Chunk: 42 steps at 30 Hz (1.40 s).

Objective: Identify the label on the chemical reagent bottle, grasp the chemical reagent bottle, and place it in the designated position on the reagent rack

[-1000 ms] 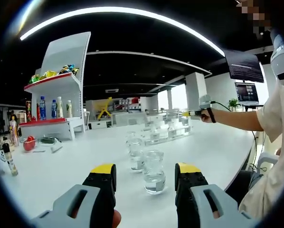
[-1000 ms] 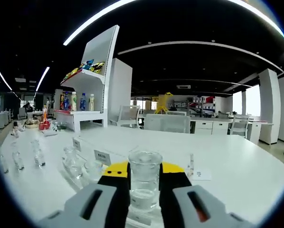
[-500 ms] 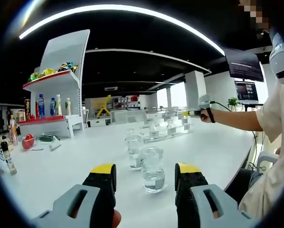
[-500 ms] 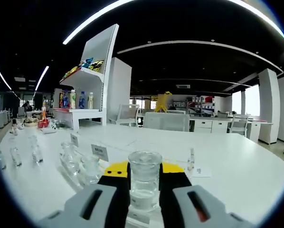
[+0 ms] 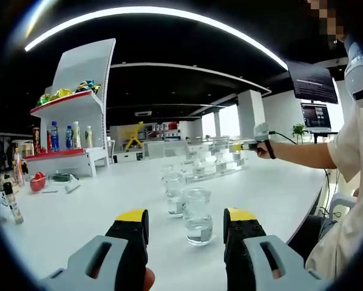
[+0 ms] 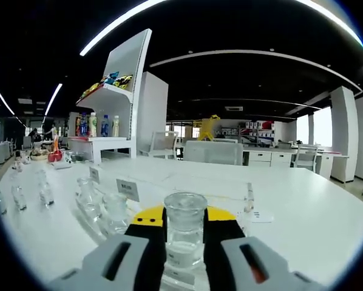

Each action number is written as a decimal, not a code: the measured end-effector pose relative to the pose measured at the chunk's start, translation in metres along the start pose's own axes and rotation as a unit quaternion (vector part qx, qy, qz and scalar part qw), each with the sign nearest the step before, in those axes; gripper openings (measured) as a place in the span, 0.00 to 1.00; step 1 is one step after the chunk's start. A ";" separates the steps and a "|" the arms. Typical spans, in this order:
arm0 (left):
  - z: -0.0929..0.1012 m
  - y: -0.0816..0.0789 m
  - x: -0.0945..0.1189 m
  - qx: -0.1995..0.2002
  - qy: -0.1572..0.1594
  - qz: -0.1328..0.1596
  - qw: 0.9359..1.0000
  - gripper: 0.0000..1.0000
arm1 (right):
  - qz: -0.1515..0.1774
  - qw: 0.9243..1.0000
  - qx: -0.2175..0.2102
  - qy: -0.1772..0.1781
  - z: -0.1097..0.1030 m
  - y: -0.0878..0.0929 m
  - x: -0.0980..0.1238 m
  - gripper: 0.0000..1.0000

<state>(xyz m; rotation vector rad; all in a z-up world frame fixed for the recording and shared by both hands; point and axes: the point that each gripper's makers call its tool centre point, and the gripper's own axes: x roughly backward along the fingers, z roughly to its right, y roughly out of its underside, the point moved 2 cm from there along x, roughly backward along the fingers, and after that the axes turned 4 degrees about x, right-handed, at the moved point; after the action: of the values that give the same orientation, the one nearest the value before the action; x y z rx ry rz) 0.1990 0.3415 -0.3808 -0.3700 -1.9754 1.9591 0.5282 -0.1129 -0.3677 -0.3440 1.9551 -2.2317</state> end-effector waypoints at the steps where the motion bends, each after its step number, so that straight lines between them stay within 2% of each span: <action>1: 0.000 0.000 0.000 0.000 0.001 0.000 1.000 0.49 | -0.002 1.000 0.001 0.000 0.000 0.001 0.000 0.22; 12: 0.000 0.003 -0.001 0.003 0.002 -0.002 1.000 0.49 | -0.017 1.000 0.014 0.002 -0.003 0.017 0.001 0.22; 25: 0.002 0.003 -0.002 0.000 0.004 -0.004 1.000 0.49 | -0.029 1.000 0.009 0.000 -0.007 0.031 0.003 0.22; 42: 0.001 0.004 -0.002 0.001 0.001 -0.005 1.000 0.49 | -0.033 0.999 0.001 -0.003 -0.015 0.031 0.012 0.24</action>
<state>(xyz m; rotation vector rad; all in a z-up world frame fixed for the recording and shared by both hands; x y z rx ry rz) 0.2001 0.3403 -0.3850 -0.3612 -1.9690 1.9541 0.5114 -0.1062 -0.3993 -0.4202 1.9649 -2.2692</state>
